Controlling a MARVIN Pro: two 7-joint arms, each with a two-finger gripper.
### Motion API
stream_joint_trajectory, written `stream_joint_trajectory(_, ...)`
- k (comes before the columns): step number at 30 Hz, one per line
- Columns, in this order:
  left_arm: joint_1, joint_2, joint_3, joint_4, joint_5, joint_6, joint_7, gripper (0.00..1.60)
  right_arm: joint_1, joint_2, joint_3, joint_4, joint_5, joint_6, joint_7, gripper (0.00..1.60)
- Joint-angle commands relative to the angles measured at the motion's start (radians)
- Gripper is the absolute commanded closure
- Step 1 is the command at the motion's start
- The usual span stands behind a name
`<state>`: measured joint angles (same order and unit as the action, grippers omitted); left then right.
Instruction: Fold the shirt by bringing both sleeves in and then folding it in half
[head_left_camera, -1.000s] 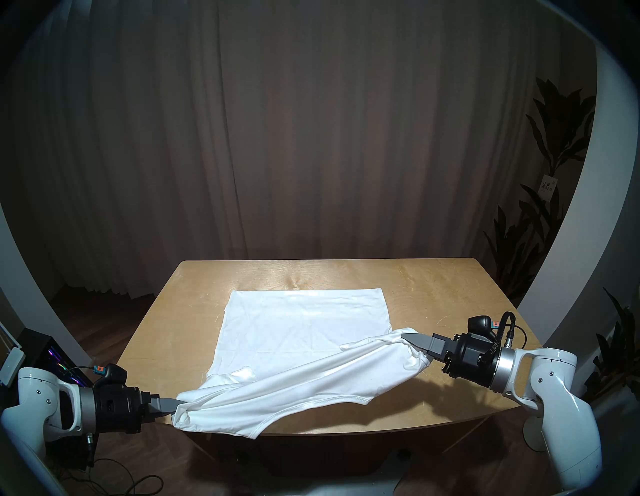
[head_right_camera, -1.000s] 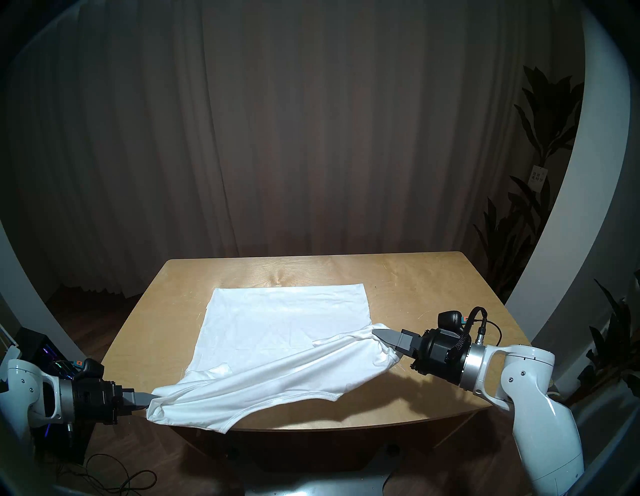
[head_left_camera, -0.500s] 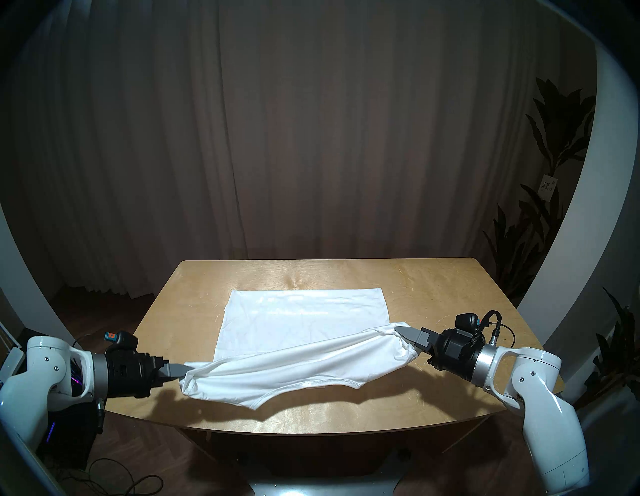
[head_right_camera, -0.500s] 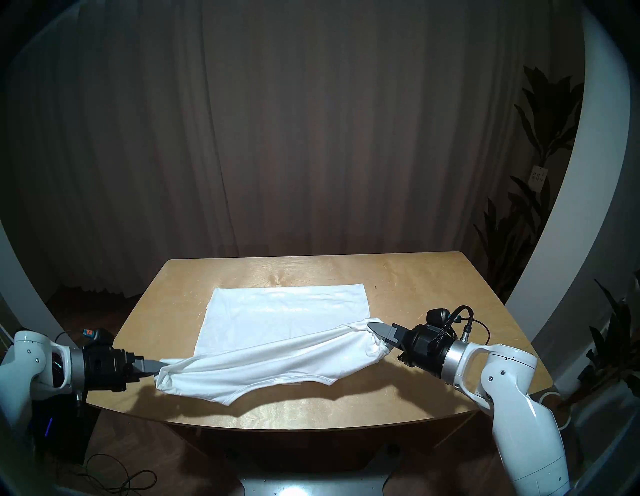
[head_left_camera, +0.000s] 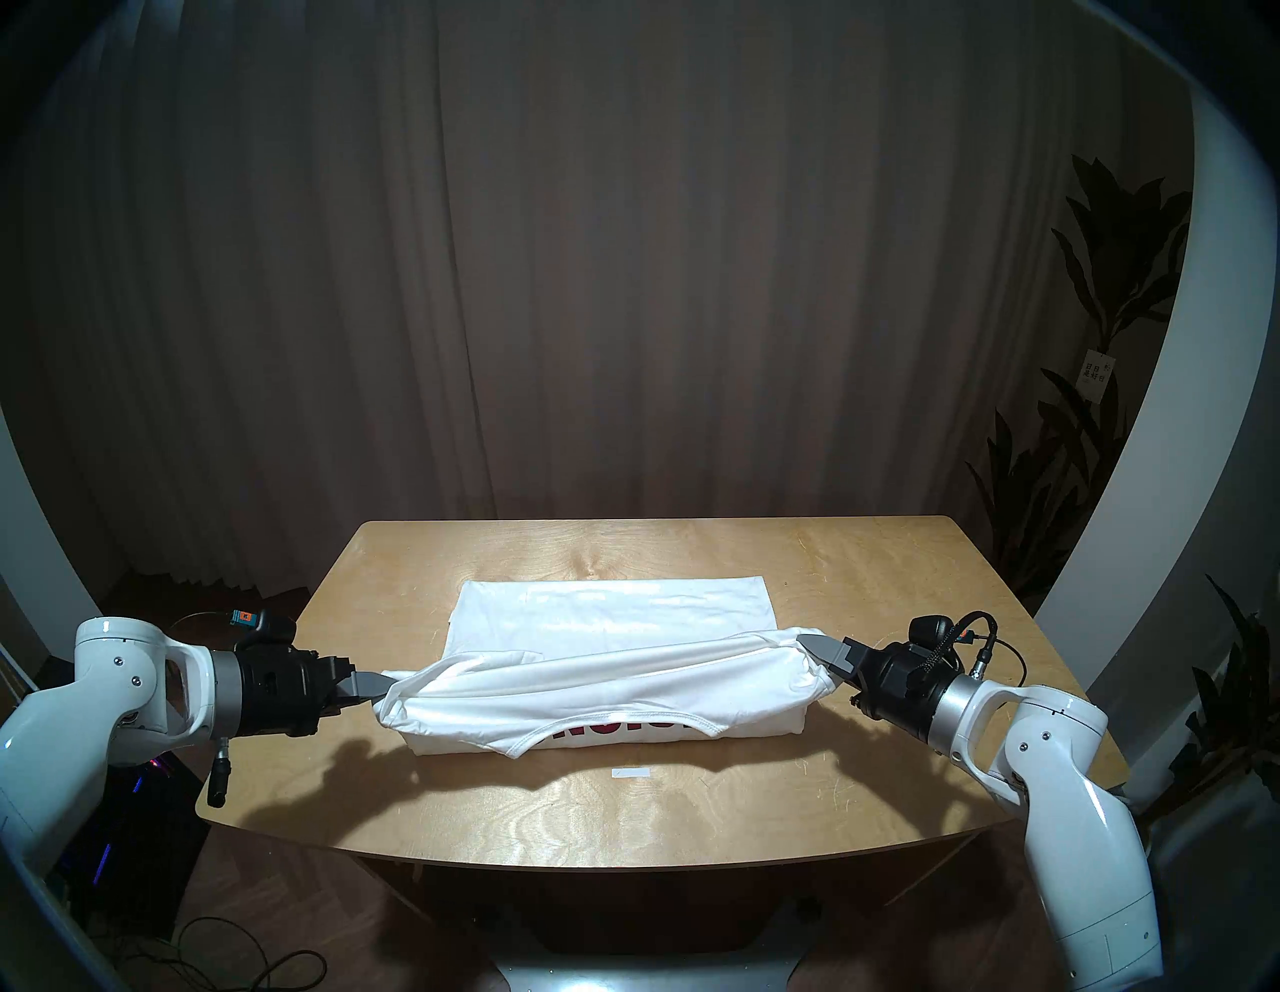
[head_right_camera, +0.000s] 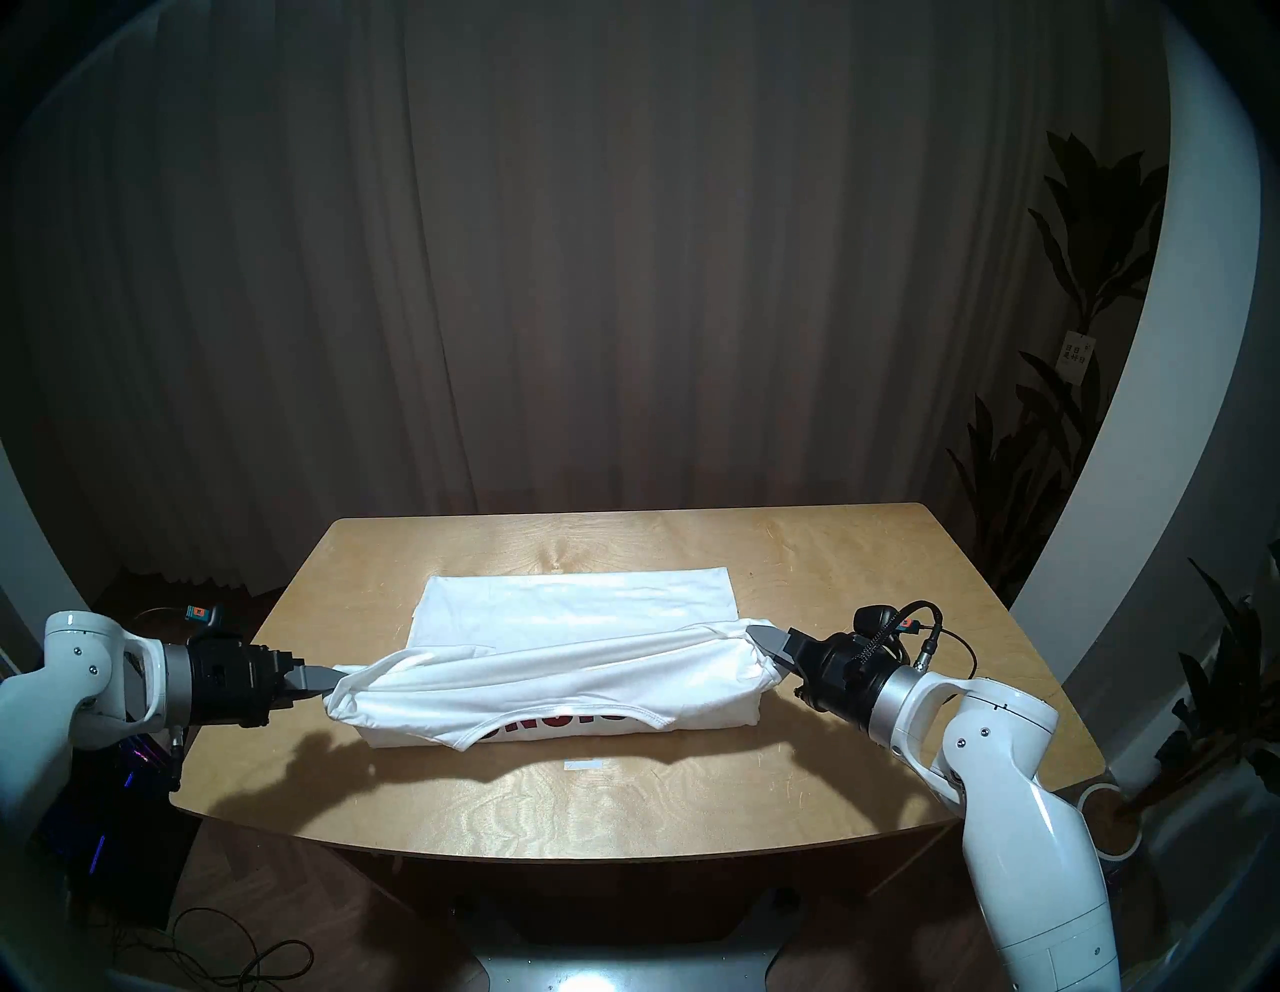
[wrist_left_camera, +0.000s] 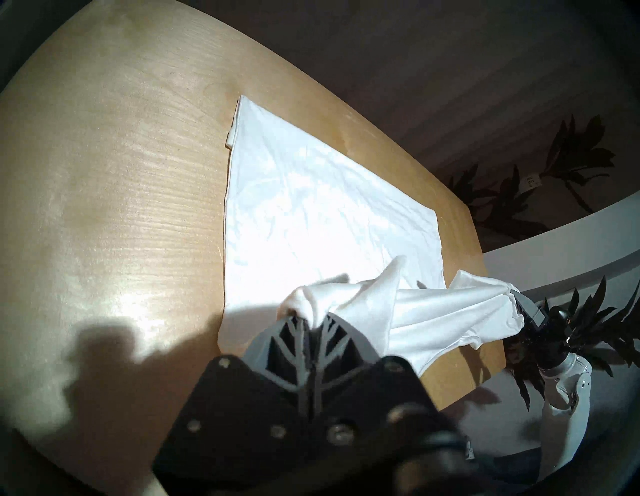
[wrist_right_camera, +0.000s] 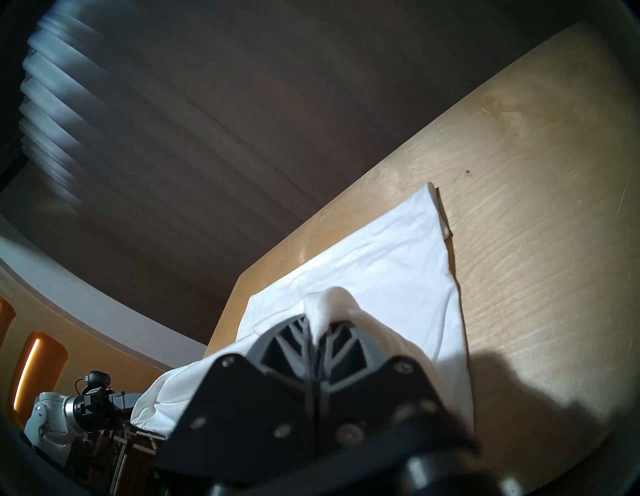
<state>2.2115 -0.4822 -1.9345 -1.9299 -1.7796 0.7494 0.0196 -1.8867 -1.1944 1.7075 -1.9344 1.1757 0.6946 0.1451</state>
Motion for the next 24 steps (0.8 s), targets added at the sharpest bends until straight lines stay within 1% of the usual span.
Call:
stream_joint_trajectory(1, -0.117, 0.062, 0.057, 0.037, -0.026, -0.054, 0.018, 1.60, 0.080, -0.029, -0.023, 0.031, -0.015, -0.036, -0.026, 1.60)
stream_joint_trajectory(2, -0.120, 0.061, 0.061, 0.042, -0.033, -0.062, 0.021, 1.60, 0.089, -0.034, -0.028, 0.039, -0.015, -0.039, -0.030, 1.60)
stream_joint_trajectory(3, -0.140, 0.060, 0.076, 0.050, -0.038, -0.066, 0.023, 1.60, 0.100, -0.038, -0.033, 0.048, -0.017, -0.042, -0.035, 1.60)
stream_joint_trajectory(4, -0.139, 0.062, 0.079, 0.051, -0.041, -0.073, 0.026, 1.60, 0.110, -0.039, -0.037, 0.054, -0.021, -0.045, -0.040, 1.60)
stream_joint_trajectory(6, -0.177, 0.060, 0.117, 0.061, -0.054, -0.086, 0.037, 1.60, 0.144, -0.048, -0.050, 0.077, -0.028, -0.052, -0.054, 1.60)
stream_joint_trajectory(9, -0.201, 0.061, 0.145, 0.063, -0.062, -0.098, 0.046, 1.60, 0.175, -0.057, -0.063, 0.095, -0.034, -0.059, -0.067, 1.60)
stream_joint_trajectory(10, -0.224, 0.059, 0.164, 0.067, -0.065, -0.100, 0.051, 1.60, 0.187, -0.061, -0.068, 0.103, -0.037, -0.062, -0.073, 1.60)
stream_joint_trajectory(11, -0.219, 0.060, 0.168, 0.067, -0.069, -0.106, 0.053, 1.60, 0.191, -0.063, -0.071, 0.105, -0.038, -0.065, -0.076, 1.60)
stream_joint_trajectory(13, -0.250, 0.057, 0.195, 0.072, -0.072, -0.110, 0.060, 1.60, 0.216, -0.068, -0.080, 0.119, -0.043, -0.067, -0.085, 1.60)
stream_joint_trajectory(15, -0.259, 0.058, 0.209, 0.072, -0.076, -0.117, 0.064, 1.60, 0.229, -0.072, -0.085, 0.128, -0.047, -0.071, -0.092, 1.60)
stream_joint_trajectory(16, -0.283, 0.054, 0.227, 0.076, -0.078, -0.119, 0.070, 1.60, 0.240, -0.075, -0.089, 0.135, -0.050, -0.072, -0.097, 1.60)
stream_joint_trajectory(18, -0.285, 0.055, 0.238, 0.073, -0.081, -0.126, 0.074, 1.60, 0.254, -0.077, -0.093, 0.144, -0.054, -0.075, -0.104, 1.60)
stream_joint_trajectory(19, -0.305, 0.052, 0.252, 0.075, -0.081, -0.125, 0.078, 1.60, 0.261, -0.078, -0.095, 0.148, -0.056, -0.076, -0.107, 1.60)
stream_joint_trajectory(24, -0.356, 0.044, 0.291, 0.079, -0.087, -0.138, 0.094, 1.60, 0.299, -0.083, -0.100, 0.174, -0.067, -0.083, -0.127, 1.60)
